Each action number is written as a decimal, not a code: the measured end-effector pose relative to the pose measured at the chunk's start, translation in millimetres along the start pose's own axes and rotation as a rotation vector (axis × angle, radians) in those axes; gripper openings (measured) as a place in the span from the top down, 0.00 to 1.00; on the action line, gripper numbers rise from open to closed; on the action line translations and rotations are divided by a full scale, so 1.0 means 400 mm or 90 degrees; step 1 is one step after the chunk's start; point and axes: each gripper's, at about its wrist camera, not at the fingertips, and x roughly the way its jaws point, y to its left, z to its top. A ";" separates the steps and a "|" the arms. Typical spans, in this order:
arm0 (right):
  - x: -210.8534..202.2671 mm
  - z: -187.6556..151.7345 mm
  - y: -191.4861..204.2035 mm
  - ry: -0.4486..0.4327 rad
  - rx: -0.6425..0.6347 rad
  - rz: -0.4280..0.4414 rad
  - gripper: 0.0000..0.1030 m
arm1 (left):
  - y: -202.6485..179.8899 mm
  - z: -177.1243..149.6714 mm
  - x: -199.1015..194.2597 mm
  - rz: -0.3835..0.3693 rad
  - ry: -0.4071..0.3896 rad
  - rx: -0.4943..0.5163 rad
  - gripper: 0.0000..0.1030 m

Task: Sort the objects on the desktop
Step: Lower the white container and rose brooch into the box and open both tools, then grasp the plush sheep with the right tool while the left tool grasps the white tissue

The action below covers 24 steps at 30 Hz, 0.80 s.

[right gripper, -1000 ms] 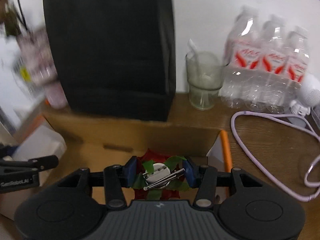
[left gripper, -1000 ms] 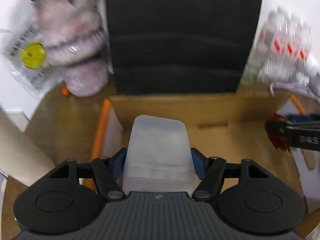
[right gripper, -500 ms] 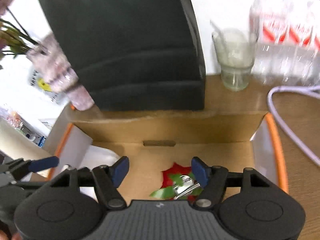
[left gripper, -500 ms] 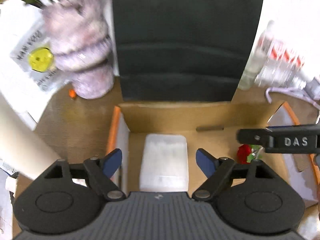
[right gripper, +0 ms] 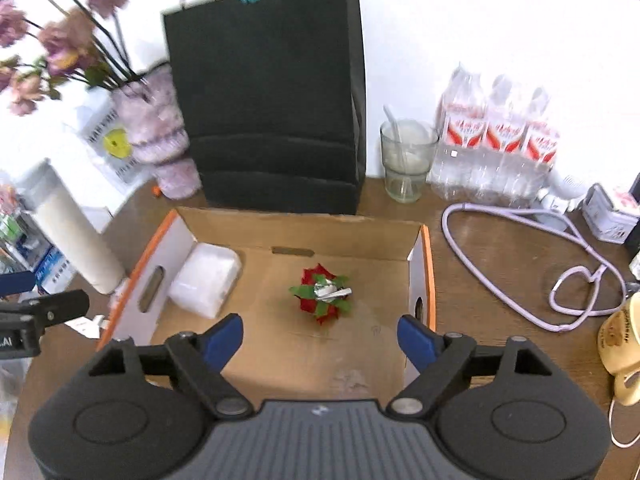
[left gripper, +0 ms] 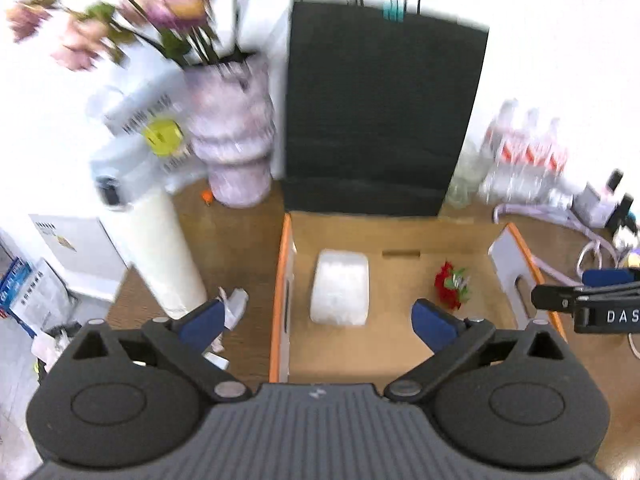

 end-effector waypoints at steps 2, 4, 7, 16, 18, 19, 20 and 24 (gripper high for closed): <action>-0.060 -0.034 0.005 -0.062 0.000 0.014 0.17 | 0.004 -0.042 -0.068 0.003 -0.087 0.000 0.00; -0.109 -0.080 0.021 -0.133 -0.003 0.030 0.14 | 0.004 -0.102 -0.129 -0.007 -0.175 0.006 0.00; -0.164 -0.178 0.051 -0.211 -0.011 0.048 0.13 | 0.009 -0.210 -0.194 -0.041 -0.250 -0.021 0.00; -0.249 -0.507 0.114 -0.265 -0.006 0.093 0.07 | 0.063 -0.515 -0.255 -0.111 -0.247 -0.072 0.00; -0.254 -0.583 0.109 -0.268 0.019 0.097 0.05 | 0.074 -0.578 -0.250 -0.123 -0.231 -0.057 0.00; -0.248 -0.621 0.103 -0.267 0.035 0.095 0.04 | 0.076 -0.608 -0.245 -0.128 -0.227 -0.047 0.00; -0.238 -0.656 0.098 -0.260 0.051 0.093 0.04 | 0.076 -0.642 -0.243 -0.124 -0.220 -0.044 0.00; -0.200 -0.772 0.090 -0.203 0.046 0.065 0.04 | 0.073 -0.720 -0.217 -0.133 -0.167 -0.051 0.00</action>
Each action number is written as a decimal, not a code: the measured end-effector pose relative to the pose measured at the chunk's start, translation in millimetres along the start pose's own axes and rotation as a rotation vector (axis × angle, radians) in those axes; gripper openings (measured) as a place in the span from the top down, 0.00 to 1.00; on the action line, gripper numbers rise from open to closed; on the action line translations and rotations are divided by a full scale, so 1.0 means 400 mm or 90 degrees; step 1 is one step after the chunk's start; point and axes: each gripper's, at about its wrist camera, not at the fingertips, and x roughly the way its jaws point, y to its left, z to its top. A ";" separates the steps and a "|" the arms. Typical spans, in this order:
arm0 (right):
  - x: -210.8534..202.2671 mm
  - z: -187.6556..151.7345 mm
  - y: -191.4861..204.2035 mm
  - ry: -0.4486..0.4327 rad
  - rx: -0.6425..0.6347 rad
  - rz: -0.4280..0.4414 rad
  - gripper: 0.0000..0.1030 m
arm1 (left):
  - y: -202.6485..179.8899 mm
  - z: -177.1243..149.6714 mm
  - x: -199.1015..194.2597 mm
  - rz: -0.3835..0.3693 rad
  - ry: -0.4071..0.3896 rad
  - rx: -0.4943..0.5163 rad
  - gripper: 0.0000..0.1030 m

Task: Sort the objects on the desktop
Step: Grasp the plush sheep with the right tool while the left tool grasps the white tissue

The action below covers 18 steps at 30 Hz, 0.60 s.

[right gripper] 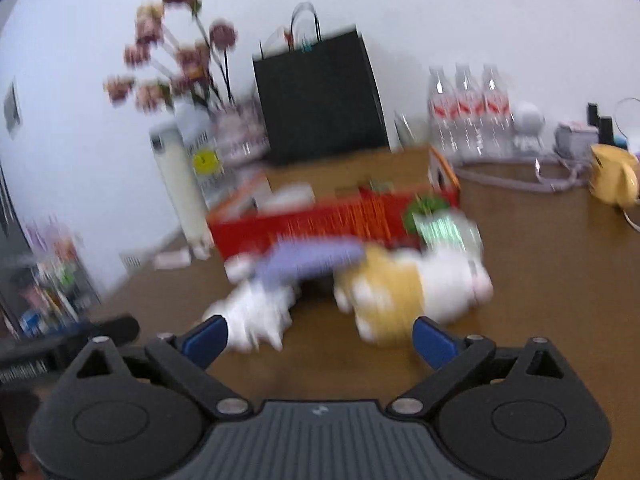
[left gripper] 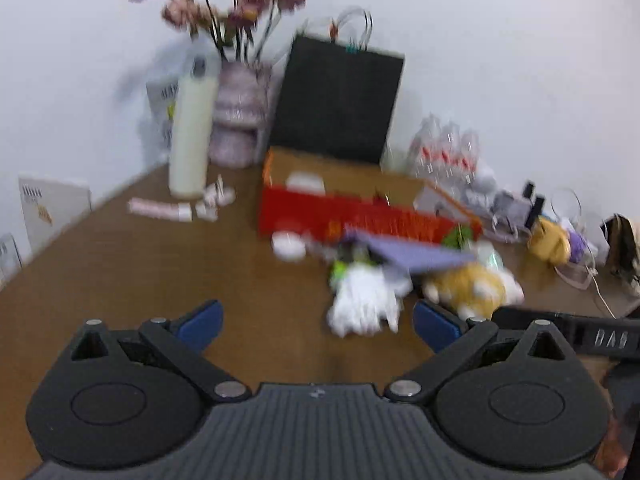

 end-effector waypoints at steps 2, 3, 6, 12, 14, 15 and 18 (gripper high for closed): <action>-0.016 -0.037 -0.016 0.004 -0.004 -0.022 0.04 | -0.011 -0.007 0.016 -0.007 0.025 0.015 0.00; -0.025 -0.050 -0.027 0.000 0.000 -0.025 0.04 | -0.020 -0.006 0.025 -0.002 0.029 0.026 0.00; -0.037 -0.068 -0.066 -0.006 0.030 -0.032 0.04 | -0.049 -0.013 0.047 0.018 0.039 0.056 0.00; -0.029 -0.067 -0.135 -0.006 0.044 -0.060 0.04 | -0.075 -0.024 0.090 0.025 0.067 0.046 0.00; -0.021 -0.060 -0.163 -0.008 0.066 -0.055 0.04 | -0.083 -0.011 0.095 0.031 0.052 0.050 0.00; -0.014 -0.055 -0.176 -0.004 0.078 -0.051 0.04 | -0.087 -0.002 0.098 0.027 0.044 0.056 0.00; 0.017 -0.036 -0.193 0.008 0.106 -0.029 0.04 | -0.097 0.024 0.119 0.024 0.025 0.072 0.00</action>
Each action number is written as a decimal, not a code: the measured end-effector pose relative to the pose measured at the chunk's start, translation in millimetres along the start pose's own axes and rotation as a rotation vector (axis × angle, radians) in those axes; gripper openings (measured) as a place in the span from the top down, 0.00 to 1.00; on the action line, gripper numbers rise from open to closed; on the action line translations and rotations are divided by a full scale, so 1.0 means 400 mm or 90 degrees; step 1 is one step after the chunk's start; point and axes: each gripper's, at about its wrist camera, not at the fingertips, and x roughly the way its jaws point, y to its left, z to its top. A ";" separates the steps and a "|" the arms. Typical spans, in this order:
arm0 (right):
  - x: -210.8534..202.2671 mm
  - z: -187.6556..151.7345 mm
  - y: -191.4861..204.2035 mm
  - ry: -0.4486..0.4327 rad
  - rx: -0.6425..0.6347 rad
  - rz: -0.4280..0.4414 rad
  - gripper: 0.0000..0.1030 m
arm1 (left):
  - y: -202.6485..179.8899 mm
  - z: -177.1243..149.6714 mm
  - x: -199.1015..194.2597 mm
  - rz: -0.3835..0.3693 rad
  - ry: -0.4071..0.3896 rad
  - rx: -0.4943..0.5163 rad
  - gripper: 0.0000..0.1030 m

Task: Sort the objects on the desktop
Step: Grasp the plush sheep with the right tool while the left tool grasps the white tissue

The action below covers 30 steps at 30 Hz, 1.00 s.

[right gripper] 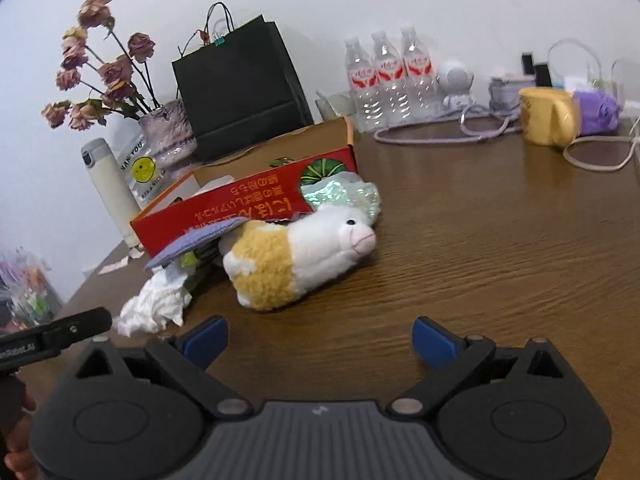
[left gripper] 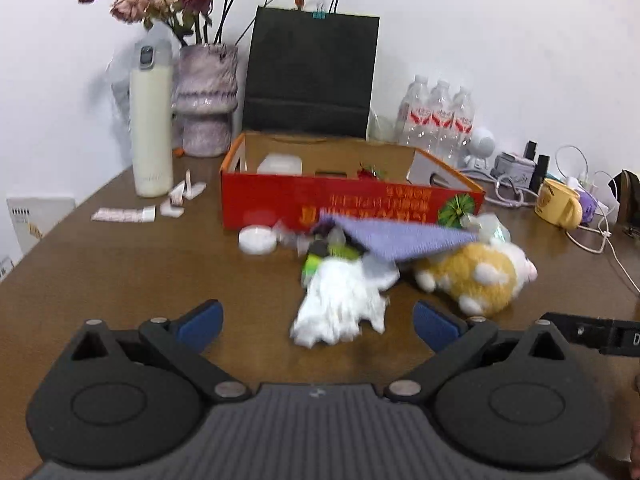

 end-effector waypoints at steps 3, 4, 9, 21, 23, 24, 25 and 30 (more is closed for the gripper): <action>0.042 0.017 0.016 0.007 -0.003 0.020 0.04 | -0.010 0.019 0.056 -0.049 0.036 0.025 0.00; 0.054 0.022 0.022 0.007 -0.006 0.017 0.04 | -0.017 0.022 0.078 -0.054 0.049 0.036 0.03; 0.100 0.074 0.035 -0.012 -0.028 0.007 0.04 | -0.018 0.024 0.163 -0.048 0.090 0.036 0.32; 0.215 0.169 -0.105 0.091 0.189 0.080 0.54 | 0.085 0.000 0.061 -0.106 0.066 -0.065 0.75; 0.180 0.160 -0.092 0.081 0.163 0.087 0.55 | 0.102 -0.007 0.040 -0.102 0.063 -0.075 0.75; 0.158 0.154 -0.084 0.077 0.150 0.076 0.55 | 0.108 -0.010 0.032 -0.103 0.063 -0.079 0.75; 0.128 0.150 -0.075 0.066 0.132 0.061 0.57 | 0.112 -0.013 0.028 -0.105 0.064 -0.082 0.75; -0.059 0.130 0.029 -0.103 -0.102 -0.065 0.63 | 0.111 -0.023 0.027 -0.125 0.068 -0.096 0.74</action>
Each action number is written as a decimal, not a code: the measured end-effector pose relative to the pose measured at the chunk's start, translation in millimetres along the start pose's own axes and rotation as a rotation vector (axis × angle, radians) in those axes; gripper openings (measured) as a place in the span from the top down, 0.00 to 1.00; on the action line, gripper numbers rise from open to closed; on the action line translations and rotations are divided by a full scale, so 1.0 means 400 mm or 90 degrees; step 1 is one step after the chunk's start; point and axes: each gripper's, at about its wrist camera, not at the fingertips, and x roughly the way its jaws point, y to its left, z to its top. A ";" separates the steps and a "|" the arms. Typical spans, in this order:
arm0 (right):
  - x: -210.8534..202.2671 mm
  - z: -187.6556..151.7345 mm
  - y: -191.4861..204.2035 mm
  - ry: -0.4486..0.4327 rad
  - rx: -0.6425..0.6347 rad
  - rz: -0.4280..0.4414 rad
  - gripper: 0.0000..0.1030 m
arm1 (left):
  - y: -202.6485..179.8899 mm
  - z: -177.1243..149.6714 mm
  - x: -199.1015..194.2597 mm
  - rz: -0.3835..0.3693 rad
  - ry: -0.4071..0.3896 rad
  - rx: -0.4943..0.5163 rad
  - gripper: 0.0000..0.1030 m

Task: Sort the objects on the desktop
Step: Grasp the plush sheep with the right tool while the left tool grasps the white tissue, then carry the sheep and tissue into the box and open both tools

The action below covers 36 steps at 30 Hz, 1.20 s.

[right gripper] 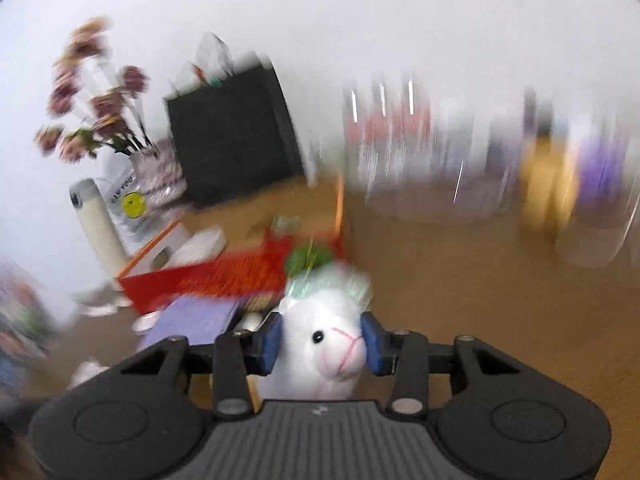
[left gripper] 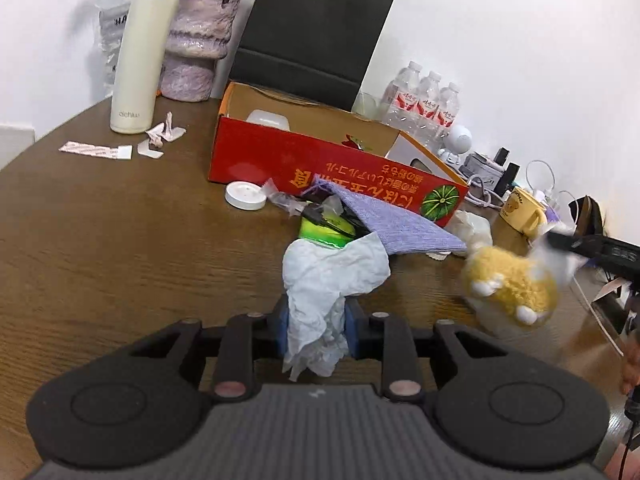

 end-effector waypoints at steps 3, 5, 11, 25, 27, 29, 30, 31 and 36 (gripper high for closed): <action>-0.084 -0.030 0.106 -0.115 -0.229 -0.051 0.69 | -0.025 -0.004 -0.013 -0.020 -0.006 0.015 0.74; -0.114 -0.069 0.171 -0.108 -0.329 -0.002 0.72 | -0.037 -0.013 -0.030 -0.024 -0.012 0.028 0.74; -0.164 -0.154 0.215 0.065 -0.251 0.211 0.49 | -0.027 -0.054 -0.059 -0.021 0.001 0.026 0.73; -0.029 -0.121 0.096 0.129 0.171 0.029 0.05 | -0.007 -0.065 -0.030 0.003 0.027 0.023 0.73; 0.007 -0.100 0.067 0.113 0.180 -0.026 0.05 | -0.010 -0.066 -0.028 0.005 0.029 0.029 0.73; 0.025 -0.083 0.025 0.125 0.230 -0.044 0.05 | -0.011 -0.063 -0.027 0.005 0.029 0.034 0.73; 0.039 -0.075 0.008 0.134 0.267 -0.026 0.05 | -0.010 -0.062 -0.027 0.004 0.029 0.034 0.72; 0.052 -0.074 0.001 0.137 0.288 -0.002 0.05 | -0.007 -0.060 -0.025 0.005 0.029 0.032 0.72; 0.084 -0.105 0.067 0.168 0.195 -0.022 0.14 | -0.002 -0.049 -0.004 -0.005 0.030 0.025 0.71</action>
